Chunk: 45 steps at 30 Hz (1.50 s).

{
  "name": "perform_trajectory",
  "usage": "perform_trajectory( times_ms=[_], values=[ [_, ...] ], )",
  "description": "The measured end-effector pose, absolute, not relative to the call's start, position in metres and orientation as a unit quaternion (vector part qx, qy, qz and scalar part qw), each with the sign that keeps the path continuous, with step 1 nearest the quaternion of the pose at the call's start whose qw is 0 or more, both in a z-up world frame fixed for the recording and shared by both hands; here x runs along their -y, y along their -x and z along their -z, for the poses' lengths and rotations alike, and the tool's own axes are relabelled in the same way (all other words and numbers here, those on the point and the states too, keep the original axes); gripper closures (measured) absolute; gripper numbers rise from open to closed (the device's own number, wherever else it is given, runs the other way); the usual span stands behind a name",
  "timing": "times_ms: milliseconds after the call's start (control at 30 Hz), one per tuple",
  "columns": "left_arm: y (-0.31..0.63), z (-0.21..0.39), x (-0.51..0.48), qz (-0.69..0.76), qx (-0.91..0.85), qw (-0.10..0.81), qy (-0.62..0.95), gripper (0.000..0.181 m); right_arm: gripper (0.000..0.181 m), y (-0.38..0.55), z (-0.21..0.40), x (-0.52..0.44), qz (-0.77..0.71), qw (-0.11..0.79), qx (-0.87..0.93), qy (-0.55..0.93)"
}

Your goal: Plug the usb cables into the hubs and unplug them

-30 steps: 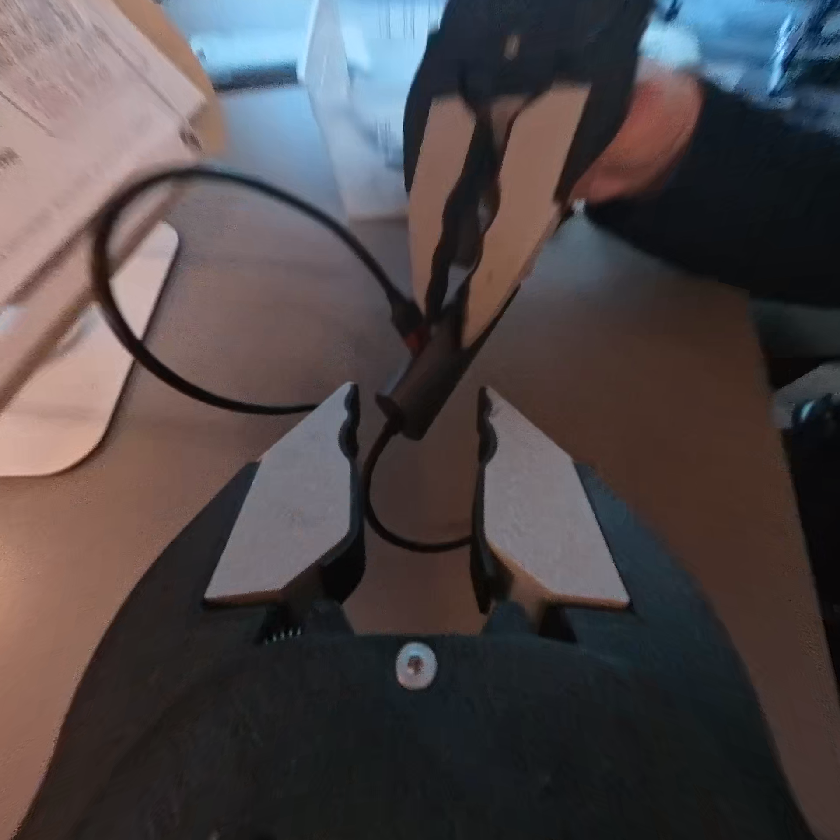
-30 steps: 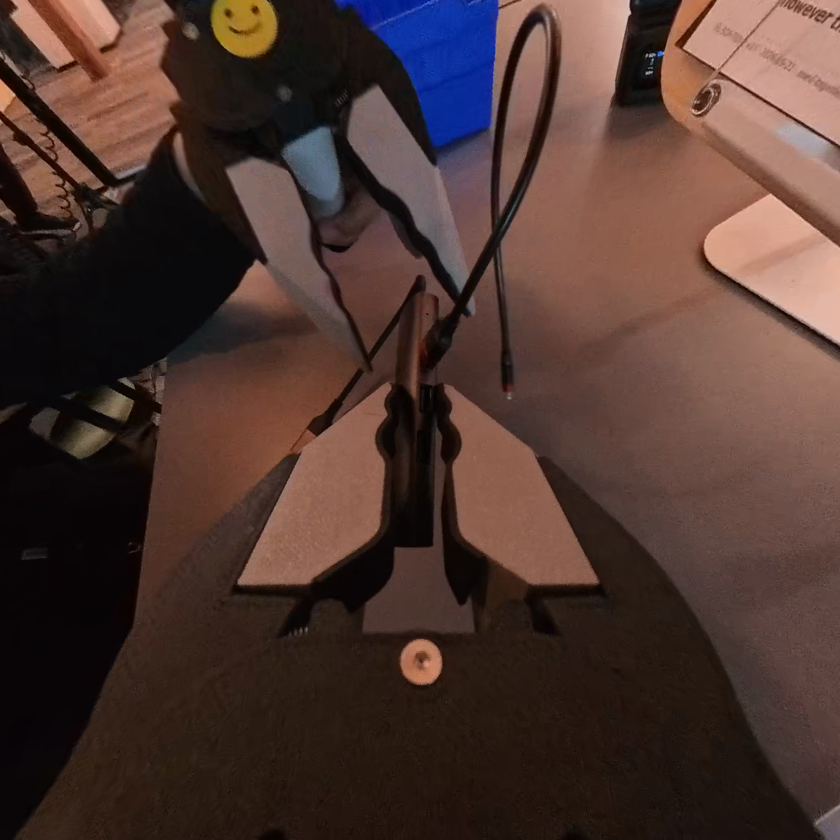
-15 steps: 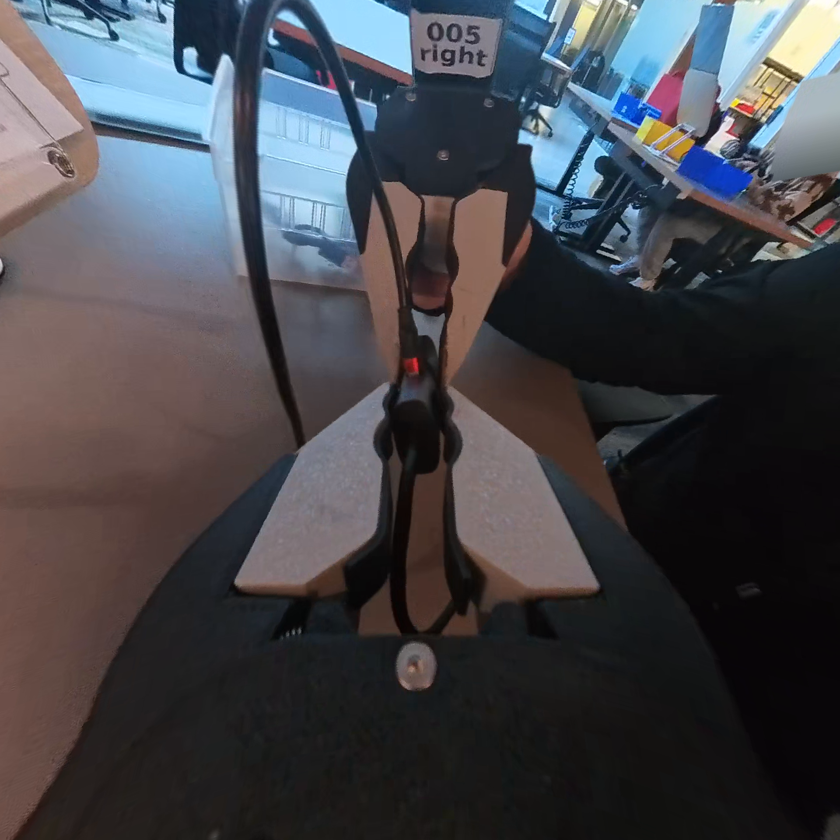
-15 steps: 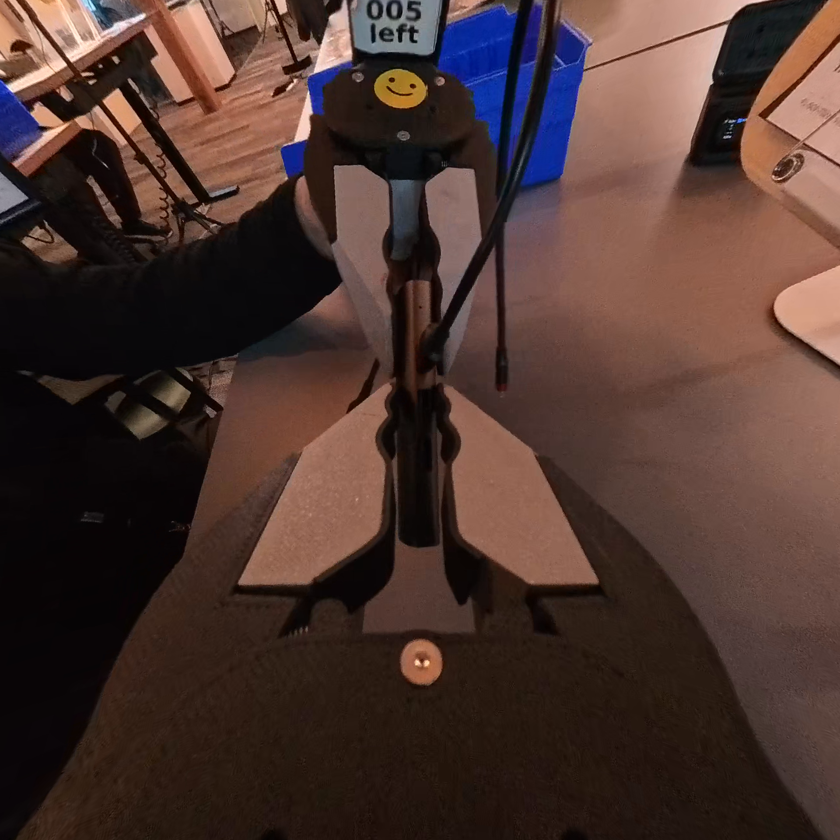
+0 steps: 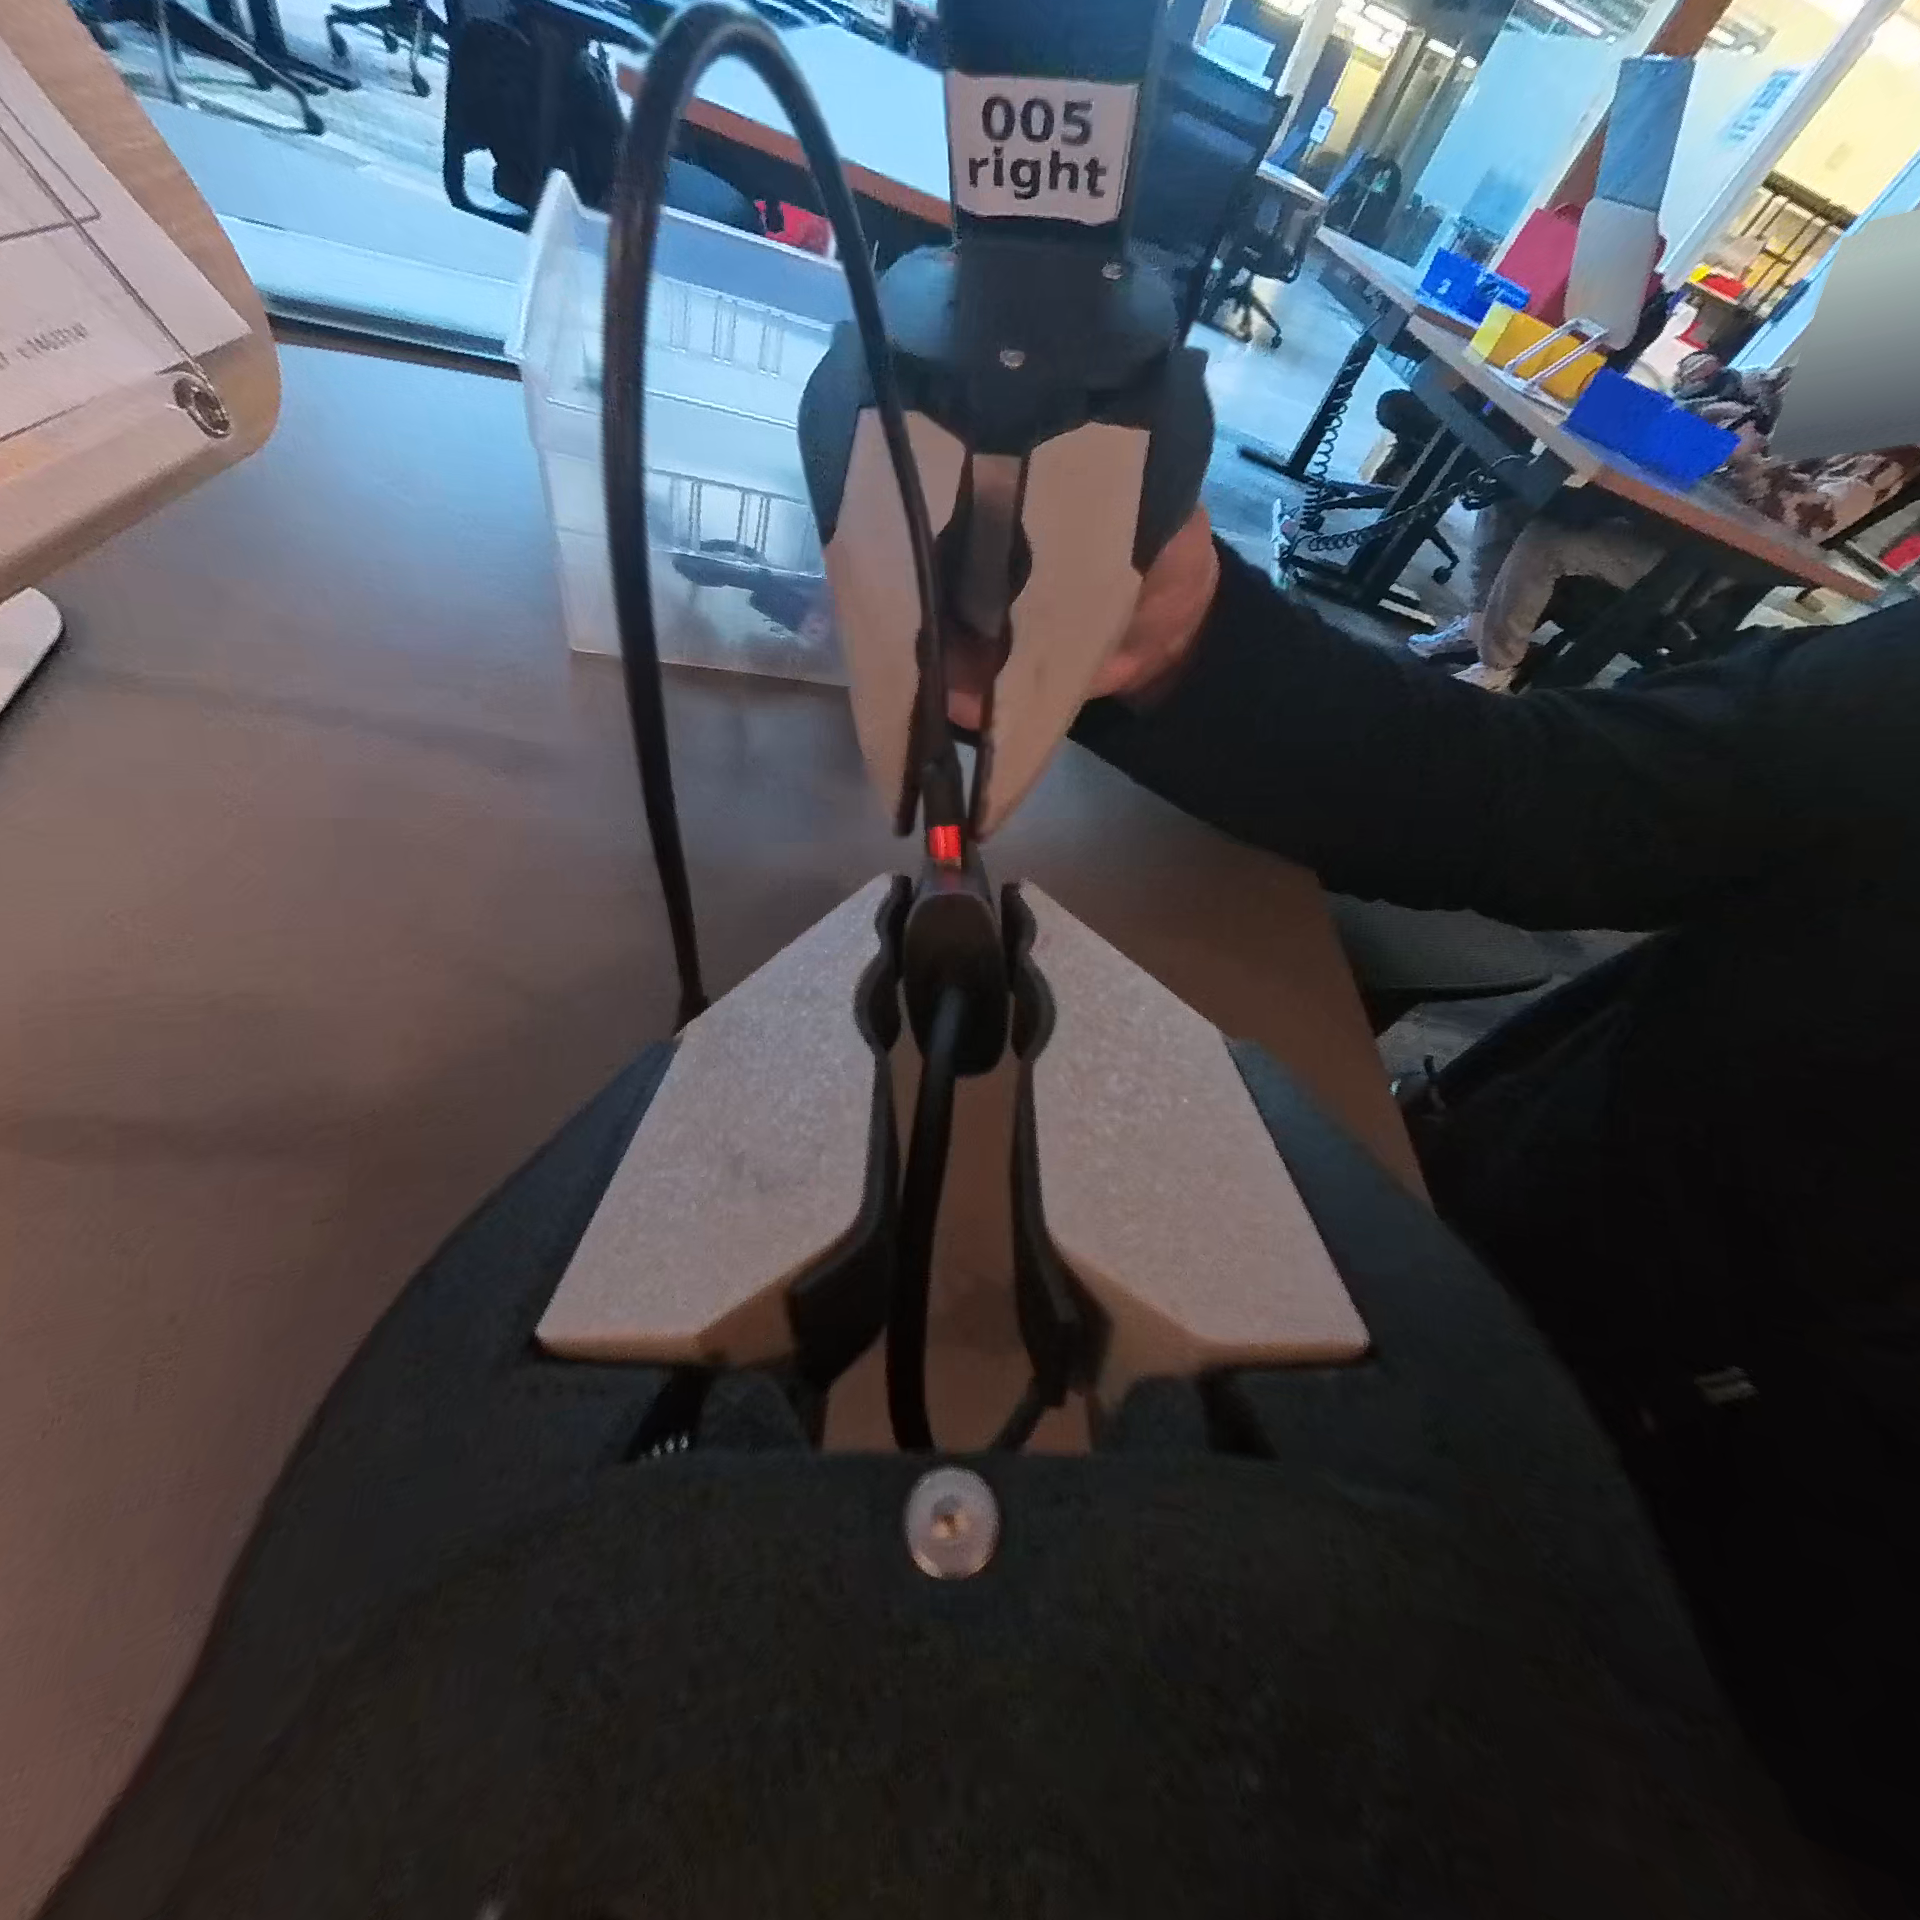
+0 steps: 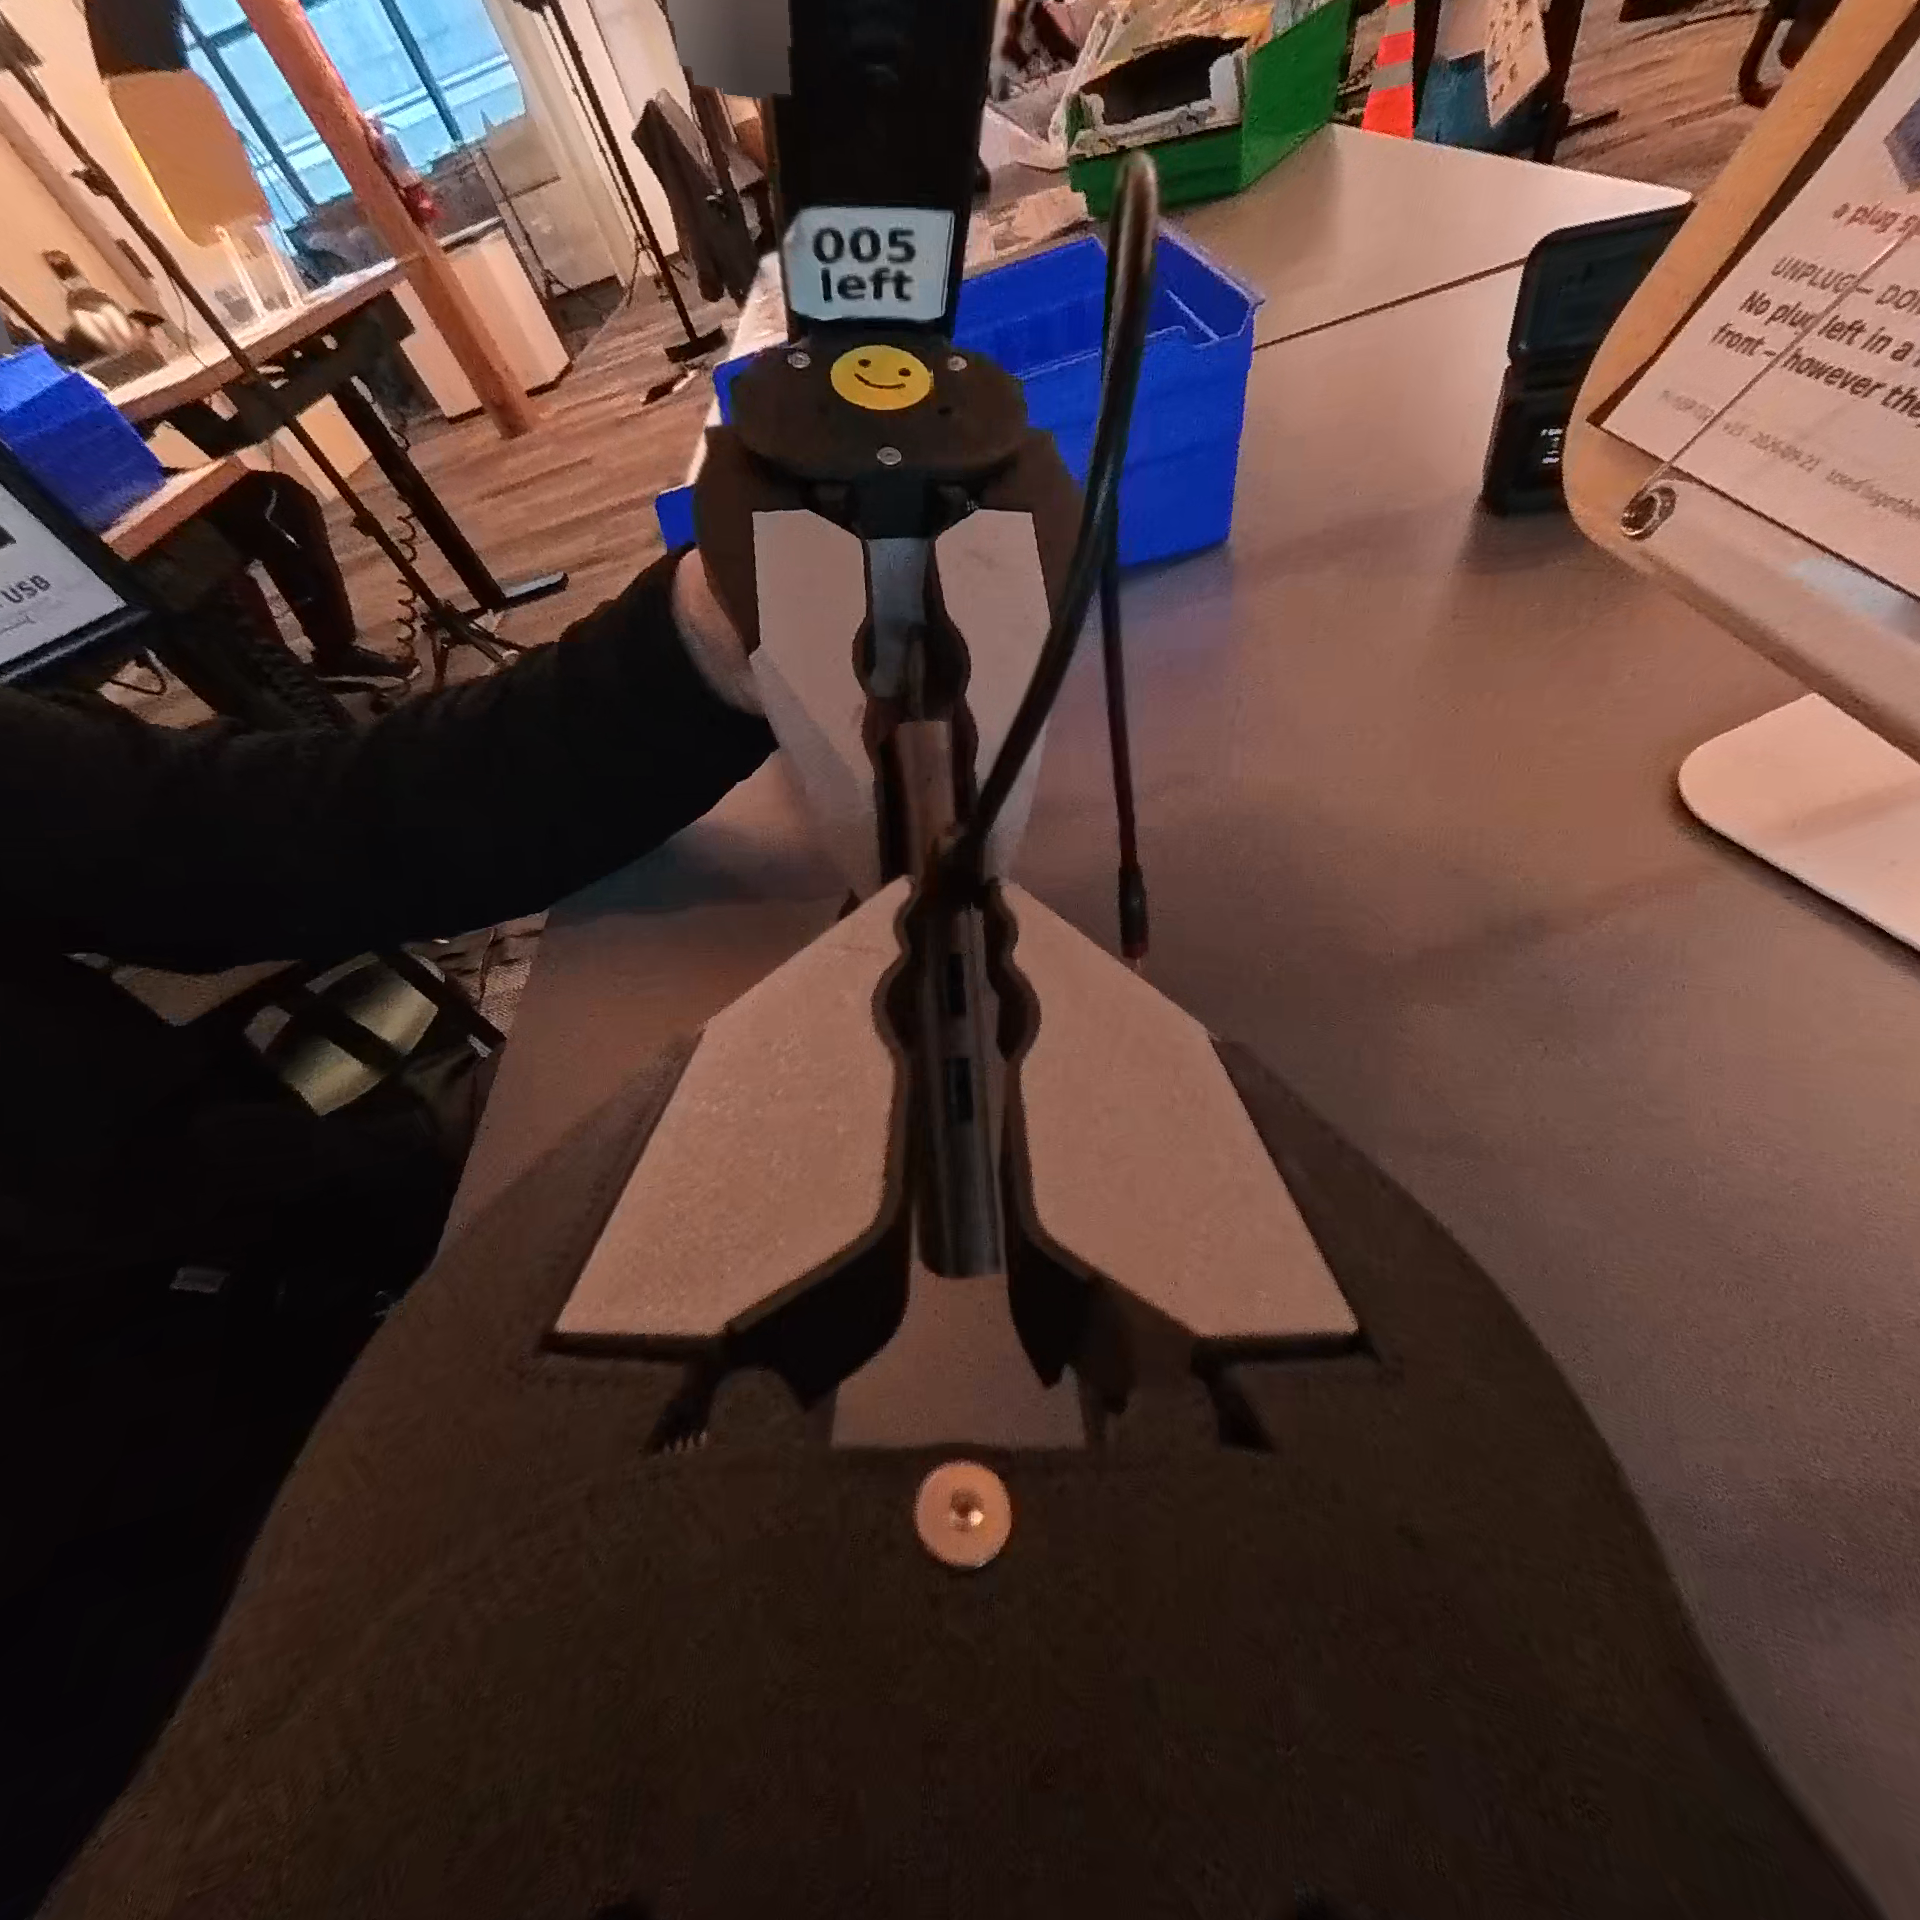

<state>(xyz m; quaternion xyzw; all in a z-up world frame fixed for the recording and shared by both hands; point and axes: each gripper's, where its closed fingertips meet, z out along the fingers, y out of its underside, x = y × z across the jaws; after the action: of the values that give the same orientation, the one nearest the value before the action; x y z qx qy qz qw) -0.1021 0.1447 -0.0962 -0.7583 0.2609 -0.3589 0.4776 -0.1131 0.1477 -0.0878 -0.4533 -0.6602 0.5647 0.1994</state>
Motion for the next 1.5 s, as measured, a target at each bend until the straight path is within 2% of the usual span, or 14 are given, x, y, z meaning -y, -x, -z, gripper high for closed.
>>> perform_trajectory(
  times_ms=[400,667,867,1233,1400,1500],
  values=[
    [0.097,0.106,-0.148,0.343,-0.275,0.469,0.766,0.167,0.177,0.118,0.084,-0.143,-0.580,0.211,0.650,0.443],
    [0.094,0.095,-0.152,0.339,-0.263,0.495,0.755,0.167,0.177,0.114,0.072,-0.145,-0.585,0.244,0.647,0.423],
    [0.091,0.067,-0.153,0.355,-0.239,0.554,0.714,0.166,0.178,0.114,0.043,-0.148,-0.685,0.225,0.557,0.412],
    [0.096,0.045,-0.150,0.380,-0.213,0.581,0.688,0.166,0.178,0.116,0.025,-0.147,-0.749,0.205,0.489,0.397],
    [0.089,0.050,-0.148,0.364,-0.244,0.574,0.692,0.167,0.177,0.106,0.031,-0.142,-0.687,0.220,0.570,0.394],
    [0.085,0.057,-0.150,0.342,-0.255,0.567,0.704,0.167,0.170,0.102,0.040,-0.147,-0.637,0.236,0.608,0.411]
  ],
)
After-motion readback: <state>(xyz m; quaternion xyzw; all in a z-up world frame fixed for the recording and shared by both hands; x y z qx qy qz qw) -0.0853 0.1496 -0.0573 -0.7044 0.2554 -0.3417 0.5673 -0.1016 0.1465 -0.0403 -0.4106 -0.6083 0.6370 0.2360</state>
